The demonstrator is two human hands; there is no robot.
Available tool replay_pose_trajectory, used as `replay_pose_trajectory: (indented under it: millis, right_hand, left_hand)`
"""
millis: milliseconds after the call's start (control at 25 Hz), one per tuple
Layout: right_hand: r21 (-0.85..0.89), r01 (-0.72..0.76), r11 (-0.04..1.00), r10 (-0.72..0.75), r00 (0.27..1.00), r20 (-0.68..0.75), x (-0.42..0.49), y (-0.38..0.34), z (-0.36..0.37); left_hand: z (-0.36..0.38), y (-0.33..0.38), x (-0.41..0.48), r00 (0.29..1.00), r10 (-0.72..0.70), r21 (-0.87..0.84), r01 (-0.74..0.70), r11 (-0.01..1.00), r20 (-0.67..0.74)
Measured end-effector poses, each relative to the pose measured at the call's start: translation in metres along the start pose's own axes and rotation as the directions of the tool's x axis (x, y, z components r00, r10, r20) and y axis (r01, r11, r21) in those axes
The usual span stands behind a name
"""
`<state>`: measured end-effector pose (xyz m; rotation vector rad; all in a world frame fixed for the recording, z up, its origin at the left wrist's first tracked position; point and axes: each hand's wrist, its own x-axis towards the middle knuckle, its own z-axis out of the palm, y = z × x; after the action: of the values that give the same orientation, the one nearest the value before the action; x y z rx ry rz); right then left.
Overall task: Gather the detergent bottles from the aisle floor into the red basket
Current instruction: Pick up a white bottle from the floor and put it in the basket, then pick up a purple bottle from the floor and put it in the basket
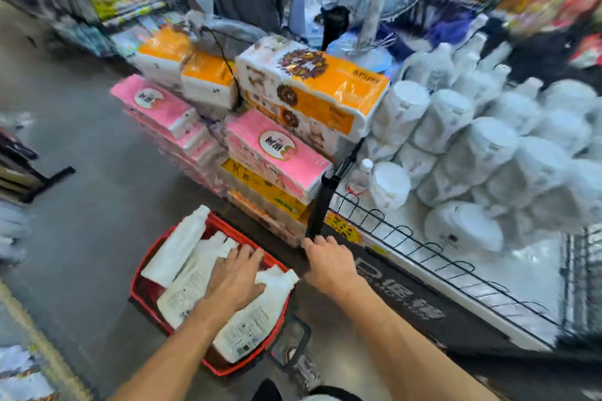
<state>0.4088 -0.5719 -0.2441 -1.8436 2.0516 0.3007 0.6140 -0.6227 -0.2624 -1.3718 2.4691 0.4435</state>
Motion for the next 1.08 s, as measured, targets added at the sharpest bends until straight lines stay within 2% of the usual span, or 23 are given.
replay_pose_trajectory:
  millis: [120, 200, 320, 360, 440, 520, 600, 680, 880, 1080]
  right_hand:
    - [-0.004, -0.112, 0.994, 0.112, 0.994, -0.018, -0.046, 0.026, -0.021]
    - [0.019, -0.236, 0.972, 0.237, 0.97, -0.056, -0.084, 0.054, -0.021]
    - [0.048, -0.419, 0.907, 0.421, 0.907, -0.03, -0.172, 0.093, -0.001]
    - [0.041, -0.495, 0.868, 0.495, 0.869, -0.009, -0.214, 0.111, 0.014]
    - [0.04, -0.658, 0.752, 0.658, 0.753, 0.029, -0.312, 0.153, 0.043]
    - [0.104, -0.797, 0.595, 0.797, 0.602, 0.047, -0.408, 0.183, 0.073]
    - [0.165, -0.872, 0.461, 0.87, 0.481, 0.109, -0.489, 0.2, 0.1]
    - [0.217, -0.926, 0.309, 0.921, 0.349, 0.174, -0.572, 0.207, 0.125]
    - [0.284, -0.957, -0.061, 0.961, 0.02, 0.276, -0.74, 0.187, 0.185]
    - [0.328, -0.874, -0.358, 0.898, -0.226, 0.377, -0.852, 0.169, 0.221]
  left_hand:
    - [-0.028, 0.011, -0.002, 0.984, 0.178, -0.017, -0.178, 0.984, 0.021]
    - [-0.038, 0.022, -0.002, 0.966, 0.253, 0.043, -0.255, 0.966, 0.054]
    - [-0.037, 0.065, -0.001, 0.934, 0.341, 0.17, -0.354, 0.92, 0.104]
    - [-0.04, 0.098, -0.004, 0.901, 0.414, 0.205, -0.432, 0.878, 0.127]
    - [-0.044, 0.184, -0.015, 0.81, 0.564, 0.243, -0.586, 0.773, 0.158]
    - [-0.04, 0.273, -0.032, 0.709, 0.681, 0.255, -0.704, 0.663, 0.186]
    - [-0.031, 0.353, -0.06, 0.602, 0.767, 0.295, -0.791, 0.536, 0.221]
    - [-0.01, 0.443, -0.1, 0.442, 0.856, 0.31, -0.881, 0.358, 0.267]
    - [0.046, 0.638, -0.234, 0.104, 0.918, 0.322, -0.946, -0.027, 0.382]
    - [0.092, 0.767, -0.352, -0.215, 0.89, 0.311, -0.882, -0.354, 0.403]
